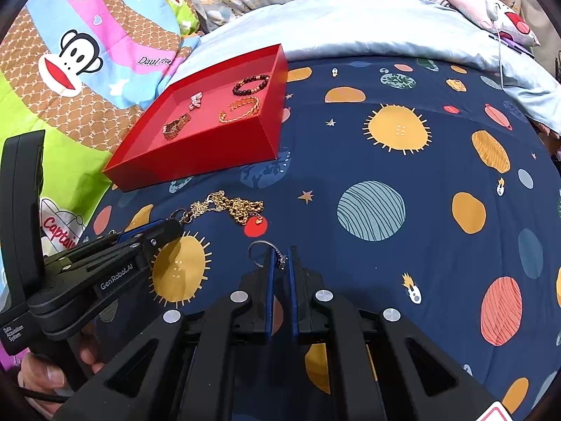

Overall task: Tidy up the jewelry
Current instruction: 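Lift a gold ring with the left gripper and carry both rings into the red tray, opening both grippers, then grasp the black clover necklace with the left gripper while the right gripper grasps the gold chain, then lift both necklaces off the sheet and carry them toward the red tray, then lower both necklaces into the red tray and open both grippers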

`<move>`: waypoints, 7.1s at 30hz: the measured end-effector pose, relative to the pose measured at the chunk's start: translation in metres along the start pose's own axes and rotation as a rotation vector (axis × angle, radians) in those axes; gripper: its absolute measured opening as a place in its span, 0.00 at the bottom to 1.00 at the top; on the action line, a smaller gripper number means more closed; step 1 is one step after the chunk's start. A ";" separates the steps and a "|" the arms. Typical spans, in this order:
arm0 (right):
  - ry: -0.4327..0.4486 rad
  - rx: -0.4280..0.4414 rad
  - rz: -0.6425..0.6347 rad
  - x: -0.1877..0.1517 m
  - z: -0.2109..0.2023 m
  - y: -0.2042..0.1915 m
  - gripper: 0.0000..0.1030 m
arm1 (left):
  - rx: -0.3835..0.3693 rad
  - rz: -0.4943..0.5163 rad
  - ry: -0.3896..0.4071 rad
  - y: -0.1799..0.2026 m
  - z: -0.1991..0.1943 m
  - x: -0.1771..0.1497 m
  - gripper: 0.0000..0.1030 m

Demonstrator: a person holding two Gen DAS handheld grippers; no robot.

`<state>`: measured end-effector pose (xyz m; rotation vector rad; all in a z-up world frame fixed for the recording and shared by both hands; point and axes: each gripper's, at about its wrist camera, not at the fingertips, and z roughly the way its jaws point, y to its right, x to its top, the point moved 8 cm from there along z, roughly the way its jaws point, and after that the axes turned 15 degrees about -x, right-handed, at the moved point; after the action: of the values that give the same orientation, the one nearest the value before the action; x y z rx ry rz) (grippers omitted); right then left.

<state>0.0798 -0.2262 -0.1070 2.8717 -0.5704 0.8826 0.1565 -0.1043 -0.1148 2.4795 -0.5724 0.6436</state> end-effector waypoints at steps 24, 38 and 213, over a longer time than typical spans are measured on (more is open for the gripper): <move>0.198 0.059 -0.056 0.091 -0.049 -0.046 0.06 | 0.076 -0.020 0.190 -0.036 -0.087 0.067 0.14; 0.119 0.057 -0.070 0.133 0.024 -0.077 0.06 | 0.127 -0.037 0.171 -0.068 -0.036 0.119 0.14; 0.172 0.050 -0.027 0.071 -0.062 -0.029 0.05 | 0.072 -0.022 0.134 -0.014 -0.095 0.039 0.54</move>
<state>0.1122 -0.2108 -0.0150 2.8016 -0.4977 1.1410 0.1641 -0.0497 -0.0267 2.4821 -0.4782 0.8282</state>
